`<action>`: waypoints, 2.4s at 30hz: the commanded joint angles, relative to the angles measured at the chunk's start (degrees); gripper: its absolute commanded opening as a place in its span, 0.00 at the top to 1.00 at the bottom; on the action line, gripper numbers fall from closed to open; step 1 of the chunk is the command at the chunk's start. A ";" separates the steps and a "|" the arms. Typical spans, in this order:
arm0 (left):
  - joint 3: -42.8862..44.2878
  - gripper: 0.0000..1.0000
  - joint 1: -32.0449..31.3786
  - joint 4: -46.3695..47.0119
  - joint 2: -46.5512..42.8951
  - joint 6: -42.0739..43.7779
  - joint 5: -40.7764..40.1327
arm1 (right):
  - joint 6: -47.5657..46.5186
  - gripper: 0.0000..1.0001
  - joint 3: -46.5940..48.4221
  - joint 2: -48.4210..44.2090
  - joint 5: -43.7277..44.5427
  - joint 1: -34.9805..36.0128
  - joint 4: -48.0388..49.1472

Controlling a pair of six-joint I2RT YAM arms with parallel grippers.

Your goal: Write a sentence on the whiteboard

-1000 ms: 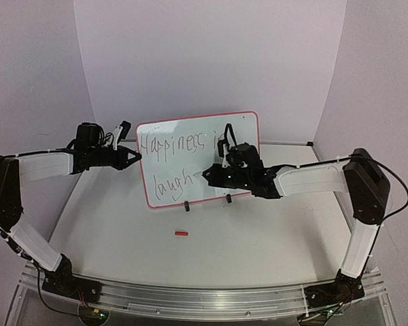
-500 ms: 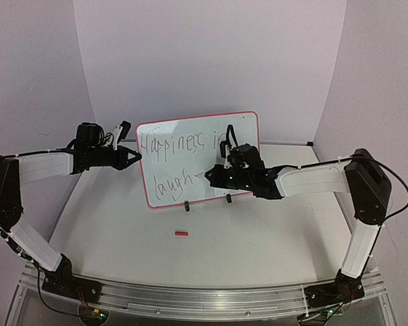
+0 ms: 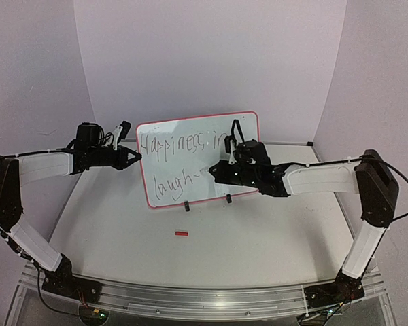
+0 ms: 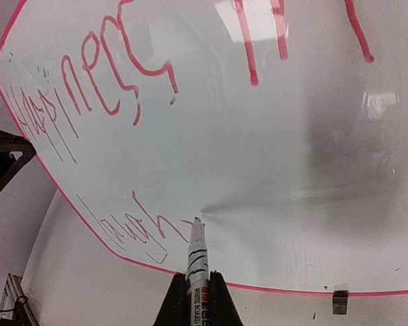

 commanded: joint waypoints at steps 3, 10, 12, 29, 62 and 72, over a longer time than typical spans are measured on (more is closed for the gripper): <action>1.62 1.00 -0.01 -0.71 -0.58 2.95 -2.10 | -2.00 1.00 2.15 -3.03 -1.61 -0.25 0.85; 1.62 1.00 0.01 -0.88 -0.75 2.98 -2.24 | -2.02 1.00 5.70 1.03 -3.00 -0.46 0.61; 1.63 1.00 -0.04 -0.88 -0.73 3.01 -2.28 | -1.84 1.00 6.09 1.85 -3.01 -0.51 0.61; 1.59 1.00 -0.03 -0.68 -0.41 3.12 -2.16 | 0.51 1.00 3.91 3.67 -3.46 -1.42 -1.09; 1.59 1.00 0.00 -0.44 -0.48 3.01 -2.14 | -0.25 1.00 -0.78 -0.75 1.62 -1.11 -3.96; 1.51 1.00 -0.03 -0.53 -0.49 3.02 -2.11 | -1.39 1.00 0.11 -1.54 -7.66 -1.07 -1.34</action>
